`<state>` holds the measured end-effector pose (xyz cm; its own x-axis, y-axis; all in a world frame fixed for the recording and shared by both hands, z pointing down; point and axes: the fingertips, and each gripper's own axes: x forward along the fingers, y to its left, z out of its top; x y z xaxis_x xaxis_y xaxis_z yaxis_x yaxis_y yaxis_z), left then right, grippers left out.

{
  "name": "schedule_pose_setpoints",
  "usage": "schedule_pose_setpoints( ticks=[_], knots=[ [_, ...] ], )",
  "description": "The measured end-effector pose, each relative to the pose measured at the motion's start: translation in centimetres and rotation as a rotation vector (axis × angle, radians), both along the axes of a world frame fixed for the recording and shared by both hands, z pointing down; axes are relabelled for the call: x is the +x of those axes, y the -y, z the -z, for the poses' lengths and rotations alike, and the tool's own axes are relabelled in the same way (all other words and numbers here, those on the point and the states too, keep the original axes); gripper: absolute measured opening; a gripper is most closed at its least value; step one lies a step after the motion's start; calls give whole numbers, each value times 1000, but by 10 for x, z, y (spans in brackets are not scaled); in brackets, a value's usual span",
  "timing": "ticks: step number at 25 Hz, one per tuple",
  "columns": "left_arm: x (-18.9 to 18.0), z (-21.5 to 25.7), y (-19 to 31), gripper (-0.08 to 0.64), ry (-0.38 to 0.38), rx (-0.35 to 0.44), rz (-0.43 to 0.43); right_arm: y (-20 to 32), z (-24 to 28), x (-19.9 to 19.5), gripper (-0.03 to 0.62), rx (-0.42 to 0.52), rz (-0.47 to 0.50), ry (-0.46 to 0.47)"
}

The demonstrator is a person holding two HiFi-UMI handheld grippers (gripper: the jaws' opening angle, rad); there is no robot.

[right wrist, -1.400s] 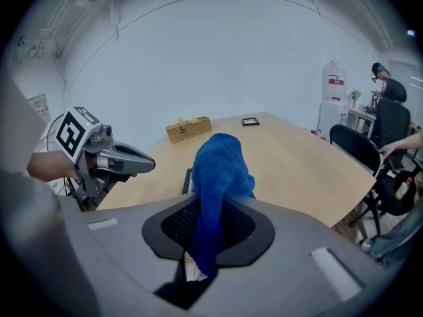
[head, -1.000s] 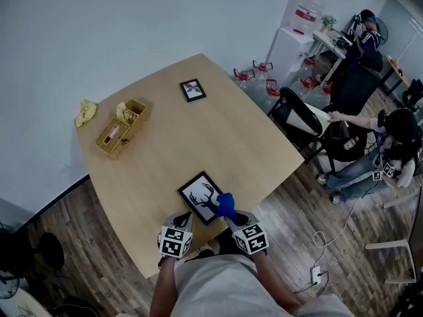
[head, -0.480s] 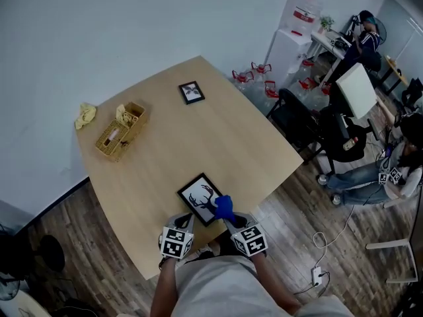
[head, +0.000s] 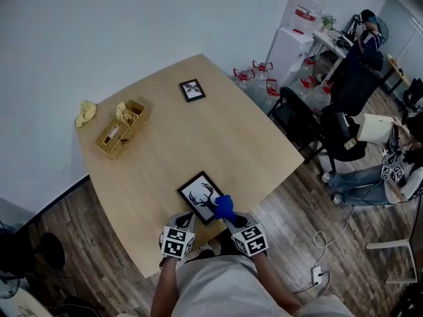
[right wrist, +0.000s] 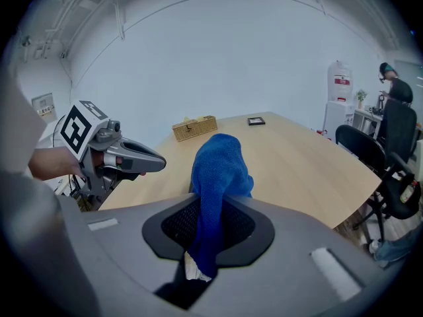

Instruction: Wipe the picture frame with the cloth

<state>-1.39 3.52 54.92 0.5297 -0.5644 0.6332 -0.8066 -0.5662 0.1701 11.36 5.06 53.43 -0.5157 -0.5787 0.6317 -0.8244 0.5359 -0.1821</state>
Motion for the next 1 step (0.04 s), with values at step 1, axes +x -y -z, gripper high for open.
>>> schedule_pose_setpoints(
  ticks=[1],
  knots=[
    [1, 0, 1, 52, 0, 1, -1, 0, 0, 0, 54, -1, 0, 0]
  ],
)
